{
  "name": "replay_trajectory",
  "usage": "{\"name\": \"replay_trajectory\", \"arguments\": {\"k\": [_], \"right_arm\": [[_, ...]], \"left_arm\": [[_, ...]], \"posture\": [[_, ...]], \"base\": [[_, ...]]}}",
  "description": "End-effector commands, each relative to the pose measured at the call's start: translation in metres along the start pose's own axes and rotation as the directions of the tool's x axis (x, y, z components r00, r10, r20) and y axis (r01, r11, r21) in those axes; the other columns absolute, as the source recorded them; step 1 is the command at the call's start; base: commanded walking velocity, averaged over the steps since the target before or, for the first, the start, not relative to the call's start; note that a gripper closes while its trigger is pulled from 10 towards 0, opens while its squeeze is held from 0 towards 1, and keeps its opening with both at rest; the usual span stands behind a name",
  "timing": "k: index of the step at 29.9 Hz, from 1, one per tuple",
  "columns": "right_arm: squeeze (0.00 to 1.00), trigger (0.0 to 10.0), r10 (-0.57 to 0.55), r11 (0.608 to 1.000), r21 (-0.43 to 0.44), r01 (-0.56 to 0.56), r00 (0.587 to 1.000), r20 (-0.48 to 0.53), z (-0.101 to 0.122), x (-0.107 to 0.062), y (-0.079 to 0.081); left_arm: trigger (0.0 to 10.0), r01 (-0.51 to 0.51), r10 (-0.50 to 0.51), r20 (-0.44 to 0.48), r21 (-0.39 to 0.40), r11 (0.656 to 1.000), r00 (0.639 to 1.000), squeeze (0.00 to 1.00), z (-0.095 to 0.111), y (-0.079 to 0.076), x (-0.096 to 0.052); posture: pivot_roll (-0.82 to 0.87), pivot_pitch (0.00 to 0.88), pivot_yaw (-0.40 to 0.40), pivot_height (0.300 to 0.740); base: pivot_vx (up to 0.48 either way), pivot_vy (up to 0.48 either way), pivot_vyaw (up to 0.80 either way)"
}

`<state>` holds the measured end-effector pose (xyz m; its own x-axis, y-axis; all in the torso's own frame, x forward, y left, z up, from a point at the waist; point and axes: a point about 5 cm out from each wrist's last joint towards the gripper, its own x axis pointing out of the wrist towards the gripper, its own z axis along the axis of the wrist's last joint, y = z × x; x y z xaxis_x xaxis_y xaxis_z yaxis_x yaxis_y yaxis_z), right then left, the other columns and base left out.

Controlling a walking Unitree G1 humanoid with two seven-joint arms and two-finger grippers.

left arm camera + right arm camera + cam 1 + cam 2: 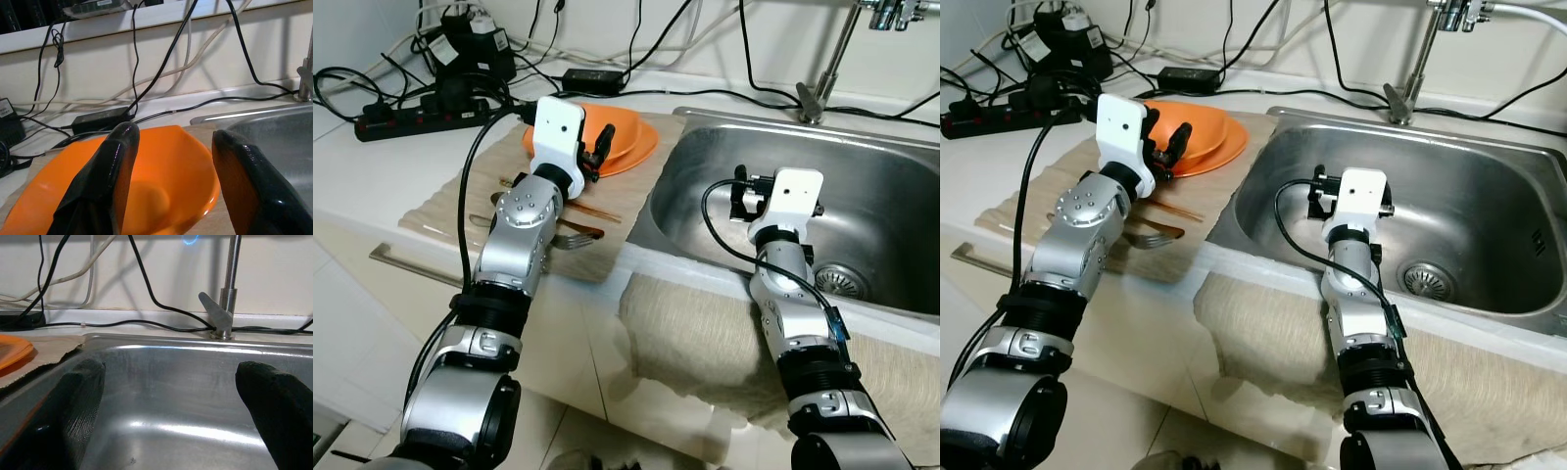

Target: Kitchen organization

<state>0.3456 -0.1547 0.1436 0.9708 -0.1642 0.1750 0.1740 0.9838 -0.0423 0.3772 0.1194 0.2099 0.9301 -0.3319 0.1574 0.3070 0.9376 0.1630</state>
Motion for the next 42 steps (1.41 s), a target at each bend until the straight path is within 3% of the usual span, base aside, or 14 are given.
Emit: {"name": "replay_trajectory", "arguments": {"k": [1, 5, 9, 11, 16, 20, 22, 24, 29, 30, 31, 32, 34, 42], "right_arm": [[0.0, 10.0, -0.002, 1.0, -0.015, 0.002, 1.0, 0.01, 0.0, -0.002, 0.0], [0.0, 10.0, 0.021, 0.998, -0.053, -0.02, 1.0, 0.015, 0.002, -0.001, 0.003], [0.0, 10.0, 0.031, 0.998, -0.049, -0.03, 0.999, 0.021, 0.003, -0.001, 0.004], [0.0, 10.0, 0.043, 0.998, -0.052, -0.041, 0.999, 0.034, 0.006, -0.001, 0.004], [0.0, 10.0, 0.083, 0.996, -0.033, -0.081, 0.996, 0.043, 0.007, -0.002, 0.007], [0.0, 10.0, 0.144, 0.99, -0.01, -0.144, 0.987, 0.065, 0.015, -0.001, 0.014], [0.0, 10.0, 0.235, 0.969, 0.06, -0.241, 0.968, 0.083, 0.029, 0.002, 0.021], [0.0, 10.0, 0.331, 0.937, 0.076, -0.34, 0.937, 0.113, 0.046, 0.005, 0.021], [0.0, 10.0, 0.39, 0.911, 0.083, -0.403, 0.91, 0.141, 0.067, 0.012, 0.006], [0.0, 10.0, 0.39, 0.911, 0.083, -0.403, 0.91, 0.141, 0.067, 0.012, 0.006], [0.0, 10.0, 0.445, 0.879, 0.123, -0.46, 0.886, 0.127, 0.069, 0.011, 0.007], [0.0, 10.0, 0.445, 0.879, 0.123, -0.46, 0.886, 0.127, 0.069, 0.011, 0.007], [0.0, 10.0, 0.503, 0.84, 0.177, -0.514, 0.858, 0.103, 0.067, 0.008, 0.009], [0.0, 10.0, 0.533, 0.814, 0.248, -0.524, 0.845, 0.037, 0.05, -0.002, 0.019]], "left_arm": [[10.0, 0.008, -0.009, 0.012, 0.014, 1.0, 1.0, 0.0, 0.003, -0.002, 0.0], [10.0, -0.045, 0.046, -0.022, 0.031, 0.998, 0.999, 0.0, 0.0, 0.004, 0.001], [10.0, -0.026, 0.027, -0.012, 0.044, 0.999, 1.0, 0.0, 0.006, 0.009, 0.001], [10.0, 0.009, -0.012, 0.043, 0.069, 0.998, 0.999, 0.0, 0.039, 0.036, 0.0], [10.0, 0.03, -0.032, 0.021, 0.083, 0.996, 0.999, 0.0, 0.055, 0.058, -0.008], [10.0, 0.057, -0.058, 0.003, 0.083, 0.995, 0.998, 0.0, 0.051, 0.053, -0.011], [10.0, 0.088, -0.088, -0.007, 0.081, 0.993, 0.996, 0.0, 0.051, 0.05, -0.015], [10.0, 0.137, -0.136, -0.025, 0.093, 0.986, 0.99, 0.0, 0.053, 0.049, -0.021], [10.0, 0.219, -0.205, -0.106, 0.14, 0.966, 0.973, 0.0, 0.055, 0.06, -0.036], [10.0, 0.219, -0.205, -0.106, 0.14, 0.966, 0.973, 0.0, 0.055, 0.06, -0.036], [10.0, 0.223, -0.202, -0.138, 0.157, 0.962, 0.97, 0.0, 0.056, 0.069, -0.041], [10.0, 0.223, -0.202, -0.138, 0.157, 0.962, 0.97, 0.0, 0.056, 0.069, -0.041], [10.0, 0.23, -0.2, -0.17, 0.181, 0.956, 0.965, 0.0, 0.059, 0.08, -0.046], [10.0, 0.317, -0.261, -0.272, 0.188, 0.929, 0.926, 0.0, 0.057, 0.09, -0.064]], "posture": [[0.03, 0.0, 0.063, 0.74], [0.03, 0.0, 0.059, 0.74], [0.03, 0.0, 0.055, 0.74], [0.04, 0.0, 0.049, 0.74], [0.05, 0.0, 0.048, 0.74], [0.06, 0.0, 0.044, 0.74], [0.07, 0.0, 0.041, 0.74], [0.07, 0.0, 0.038, 0.74], [0.07, 0.0, 0.042, 0.74], [0.07, 0.0, 0.042, 0.74], [0.08, 0.0, 0.044, 0.74], [0.08, 0.0, 0.044, 0.74], [0.08, 0.0, 0.044, 0.74], [0.09, 0.0, 0.049, 0.74]], "base": [[0.0, 0.0, 0.0], [0.0, 0.0, 0.0], [0.0, 0.0, 0.0], [0.0, 0.0, 0.0], [0.0, 0.0, 0.0], [0.0, 0.0, 0.0], [0.0, 0.0, 0.0], [0.0, 0.0, 0.0], [0.0, 0.0, 0.0], [0.0, 0.0, 0.0], [0.0, 0.0, 0.0], [0.0, 0.0, 0.0], [0.0, 0.0, 0.0], [0.0, 0.0, 0.0]]}}
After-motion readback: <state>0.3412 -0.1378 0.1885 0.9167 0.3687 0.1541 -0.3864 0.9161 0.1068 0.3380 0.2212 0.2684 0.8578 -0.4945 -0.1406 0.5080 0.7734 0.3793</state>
